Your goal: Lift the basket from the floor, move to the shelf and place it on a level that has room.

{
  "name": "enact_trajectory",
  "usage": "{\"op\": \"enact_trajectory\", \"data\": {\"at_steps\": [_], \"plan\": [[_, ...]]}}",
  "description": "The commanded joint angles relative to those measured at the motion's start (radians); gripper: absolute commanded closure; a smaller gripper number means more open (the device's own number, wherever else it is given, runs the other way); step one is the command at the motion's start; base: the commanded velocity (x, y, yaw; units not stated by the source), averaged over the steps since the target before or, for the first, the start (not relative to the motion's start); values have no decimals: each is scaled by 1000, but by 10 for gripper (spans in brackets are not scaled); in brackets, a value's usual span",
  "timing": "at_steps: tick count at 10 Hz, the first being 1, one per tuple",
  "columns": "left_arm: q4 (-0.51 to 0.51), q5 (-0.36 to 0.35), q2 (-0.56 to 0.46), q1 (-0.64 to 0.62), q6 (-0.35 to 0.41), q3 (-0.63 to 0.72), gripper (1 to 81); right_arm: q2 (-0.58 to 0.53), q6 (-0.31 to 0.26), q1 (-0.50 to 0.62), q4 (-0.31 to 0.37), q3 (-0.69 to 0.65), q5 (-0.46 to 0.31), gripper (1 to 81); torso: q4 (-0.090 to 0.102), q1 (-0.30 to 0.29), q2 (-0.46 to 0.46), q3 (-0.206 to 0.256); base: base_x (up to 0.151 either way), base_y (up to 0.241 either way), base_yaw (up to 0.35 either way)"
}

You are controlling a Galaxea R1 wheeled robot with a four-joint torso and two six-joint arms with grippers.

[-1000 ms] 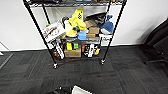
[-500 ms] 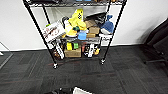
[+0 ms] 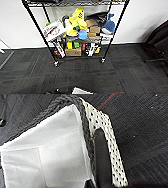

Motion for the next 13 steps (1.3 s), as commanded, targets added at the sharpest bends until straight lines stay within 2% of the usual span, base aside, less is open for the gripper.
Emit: {"op": "enact_trajectory", "data": {"at_steps": [1,2,3,5,7,11,13], "plan": [[-44,37,-73,-70,-5,82,811,-28,9,65,38,36,-44,811,96,-62,96,0,0,0,0],[-44,37,-85,-67,-5,105,811,-36,9,63,38,41,-44,811,120,-80,126,0,0,0,0],[-44,38,-99,-62,-5,131,811,-57,9,63,38,48,-44,811,53,-100,156,0,0,0,0],[-43,38,-107,-47,-5,156,811,-116,7,65,37,119,-42,811,90,-128,210,99,0,0,0],[-43,41,-100,-39,-5,156,811,-166,6,62,37,185,-24,811,94,-154,251,116,0,0,0],[-43,41,-116,-25,-5,196,811,-274,4,57,37,289,-19,811,94,-233,371,238,0,0,0],[-43,11,-119,-1,-4,257,811,-311,7,70,37,364,48,811,94,-275,435,298,0,0,0]]}}
